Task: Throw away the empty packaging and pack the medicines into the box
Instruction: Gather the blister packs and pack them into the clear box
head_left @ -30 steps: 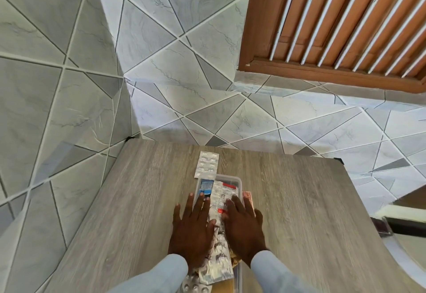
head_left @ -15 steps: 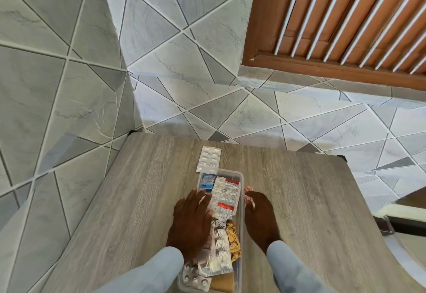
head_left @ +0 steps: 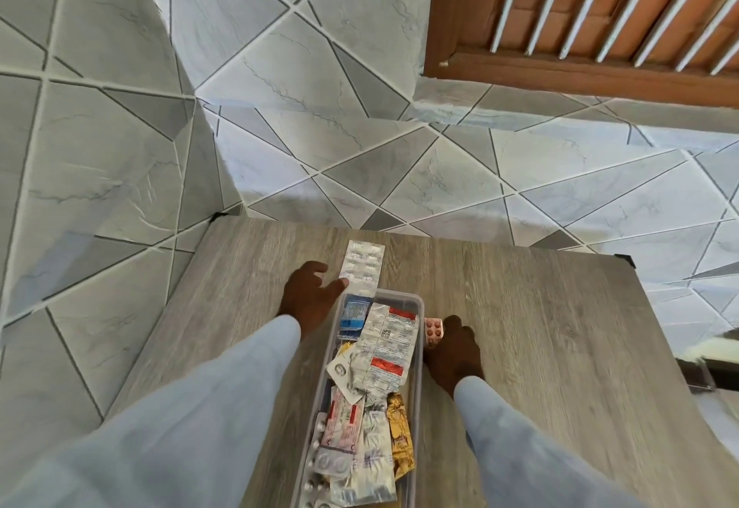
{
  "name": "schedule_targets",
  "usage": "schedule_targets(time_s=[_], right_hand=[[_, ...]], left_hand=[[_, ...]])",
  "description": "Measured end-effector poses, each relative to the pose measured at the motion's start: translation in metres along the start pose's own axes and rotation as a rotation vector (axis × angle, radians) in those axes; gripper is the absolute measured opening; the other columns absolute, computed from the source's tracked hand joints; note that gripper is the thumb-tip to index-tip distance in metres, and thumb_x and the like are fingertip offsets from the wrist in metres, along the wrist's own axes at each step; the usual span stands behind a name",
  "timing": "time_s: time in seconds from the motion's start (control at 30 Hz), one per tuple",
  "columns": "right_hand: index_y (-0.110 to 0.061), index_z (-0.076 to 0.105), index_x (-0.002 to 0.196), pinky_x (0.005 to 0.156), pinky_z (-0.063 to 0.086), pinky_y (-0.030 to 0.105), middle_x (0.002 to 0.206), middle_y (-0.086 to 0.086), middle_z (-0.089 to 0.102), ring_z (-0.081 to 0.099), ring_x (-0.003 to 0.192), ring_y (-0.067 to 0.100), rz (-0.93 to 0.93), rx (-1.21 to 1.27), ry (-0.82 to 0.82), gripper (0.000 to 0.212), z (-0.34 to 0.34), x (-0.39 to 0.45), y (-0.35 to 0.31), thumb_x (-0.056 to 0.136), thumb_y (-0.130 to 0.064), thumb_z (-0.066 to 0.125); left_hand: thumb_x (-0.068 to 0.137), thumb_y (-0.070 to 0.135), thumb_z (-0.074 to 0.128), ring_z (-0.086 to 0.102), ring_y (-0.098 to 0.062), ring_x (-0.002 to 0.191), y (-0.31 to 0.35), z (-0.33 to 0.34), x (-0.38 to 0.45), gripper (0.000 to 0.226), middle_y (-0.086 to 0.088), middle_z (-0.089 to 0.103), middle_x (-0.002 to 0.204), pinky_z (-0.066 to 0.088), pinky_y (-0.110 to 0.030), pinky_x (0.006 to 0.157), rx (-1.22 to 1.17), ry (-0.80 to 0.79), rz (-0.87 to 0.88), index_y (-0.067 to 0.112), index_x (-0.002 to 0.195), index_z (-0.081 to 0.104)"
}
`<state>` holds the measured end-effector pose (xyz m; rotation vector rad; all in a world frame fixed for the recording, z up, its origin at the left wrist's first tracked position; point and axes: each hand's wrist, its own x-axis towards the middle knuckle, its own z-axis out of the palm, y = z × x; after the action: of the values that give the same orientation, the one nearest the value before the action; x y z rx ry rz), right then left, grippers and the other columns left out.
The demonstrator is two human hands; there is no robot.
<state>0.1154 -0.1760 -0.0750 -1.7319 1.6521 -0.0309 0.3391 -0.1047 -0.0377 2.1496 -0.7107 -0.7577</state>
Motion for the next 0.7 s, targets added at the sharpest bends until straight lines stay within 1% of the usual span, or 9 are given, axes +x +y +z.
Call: schedule_targets(time_s=[0.1, 0.2, 0.3, 0.33, 0.37, 0.43, 0.5, 0.6, 0.7], right_hand=[[-0.018, 0.041, 0.12, 0.087, 0.054, 0.049, 0.116, 0.014, 0.054, 0.058, 0.106, 0.039, 0.011, 0.033, -0.029, 0.054, 0.0, 0.012, -0.007, 0.075, -0.029, 0.068], [-0.021, 0.04, 0.116, 0.081, 0.057, 0.049, 0.109, 0.012, 0.06, 0.063, 0.097, 0.034, 0.042, 0.1, -0.063, 0.052, 0.001, 0.024, -0.008, 0.073, -0.034, 0.065], [-0.021, 0.041, 0.109, 0.075, 0.06, 0.047, 0.103, 0.008, 0.061, 0.066, 0.09, 0.029, 0.061, 0.19, -0.083, 0.049, 0.001, 0.032, -0.005, 0.07, -0.029, 0.07], [-0.019, 0.041, 0.105, 0.072, 0.061, 0.046, 0.101, 0.008, 0.061, 0.066, 0.088, 0.028, 0.063, 0.219, -0.09, 0.046, 0.001, 0.033, -0.004, 0.071, -0.025, 0.071], [-0.017, 0.043, 0.102, 0.07, 0.062, 0.044, 0.099, 0.008, 0.061, 0.066, 0.086, 0.026, 0.077, 0.242, -0.1, 0.043, 0.002, 0.034, -0.004, 0.072, -0.021, 0.073], [-0.013, 0.048, 0.095, 0.069, 0.061, 0.044, 0.095, 0.009, 0.063, 0.067, 0.083, 0.026, 0.095, 0.247, -0.093, 0.034, 0.006, 0.039, 0.0, 0.072, -0.018, 0.073], [-0.012, 0.055, 0.091, 0.069, 0.061, 0.045, 0.094, 0.011, 0.067, 0.068, 0.081, 0.028, 0.103, 0.221, -0.085, 0.026, 0.01, 0.044, 0.004, 0.071, -0.019, 0.071], [-0.006, 0.06, 0.092, 0.069, 0.06, 0.04, 0.092, 0.01, 0.067, 0.067, 0.081, 0.027, 0.09, 0.24, -0.078, 0.017, 0.01, 0.043, 0.002, 0.082, -0.019, 0.065], [-0.006, 0.063, 0.089, 0.065, 0.045, 0.03, 0.088, 0.009, 0.065, 0.062, 0.082, 0.027, 0.094, 0.274, -0.036, 0.028, 0.005, 0.041, 0.004, 0.089, -0.034, 0.06]], left_hand=[[0.075, 0.047, 0.073, 0.054, -0.031, 0.116, 0.009, 0.013, 0.027, 0.062, -0.011, 0.053, 0.134, 0.047, -0.038, 0.09, 0.018, -0.051, -0.106, 0.019, 0.125, 0.05], [0.073, 0.046, 0.077, 0.052, -0.035, 0.121, 0.017, 0.025, 0.05, 0.072, -0.013, 0.051, 0.138, 0.046, -0.041, 0.094, 0.074, -0.092, -0.207, 0.014, 0.13, 0.046], [0.069, 0.044, 0.081, 0.054, -0.038, 0.116, 0.019, 0.037, 0.068, 0.075, -0.015, 0.053, 0.133, 0.047, -0.038, 0.082, 0.249, -0.154, -0.221, 0.012, 0.126, 0.046], [0.066, 0.044, 0.083, 0.056, -0.038, 0.113, 0.019, 0.04, 0.073, 0.075, -0.016, 0.055, 0.129, 0.05, -0.038, 0.082, 0.289, -0.164, -0.231, 0.013, 0.123, 0.045], [0.062, 0.044, 0.085, 0.057, -0.038, 0.111, 0.019, 0.042, 0.077, 0.078, -0.016, 0.056, 0.128, 0.053, -0.041, 0.084, 0.318, -0.168, -0.243, 0.013, 0.121, 0.045], [0.059, 0.042, 0.088, 0.056, -0.04, 0.114, 0.023, 0.046, 0.084, 0.087, -0.017, 0.054, 0.13, 0.052, -0.046, 0.089, 0.394, -0.17, -0.254, 0.012, 0.126, 0.041], [0.06, 0.039, 0.088, 0.054, -0.04, 0.118, 0.027, 0.048, 0.089, 0.093, -0.018, 0.052, 0.134, 0.051, -0.046, 0.092, 0.487, -0.18, -0.243, 0.011, 0.131, 0.036], [0.062, 0.034, 0.087, 0.055, -0.039, 0.116, 0.026, 0.052, 0.093, 0.086, -0.017, 0.054, 0.131, 0.05, -0.045, 0.092, 0.459, -0.188, -0.234, 0.01, 0.13, 0.039], [0.069, 0.026, 0.083, 0.059, -0.039, 0.111, 0.018, 0.048, 0.095, 0.065, -0.017, 0.06, 0.126, 0.05, -0.041, 0.087, 0.313, -0.152, -0.215, 0.008, 0.122, 0.051]])
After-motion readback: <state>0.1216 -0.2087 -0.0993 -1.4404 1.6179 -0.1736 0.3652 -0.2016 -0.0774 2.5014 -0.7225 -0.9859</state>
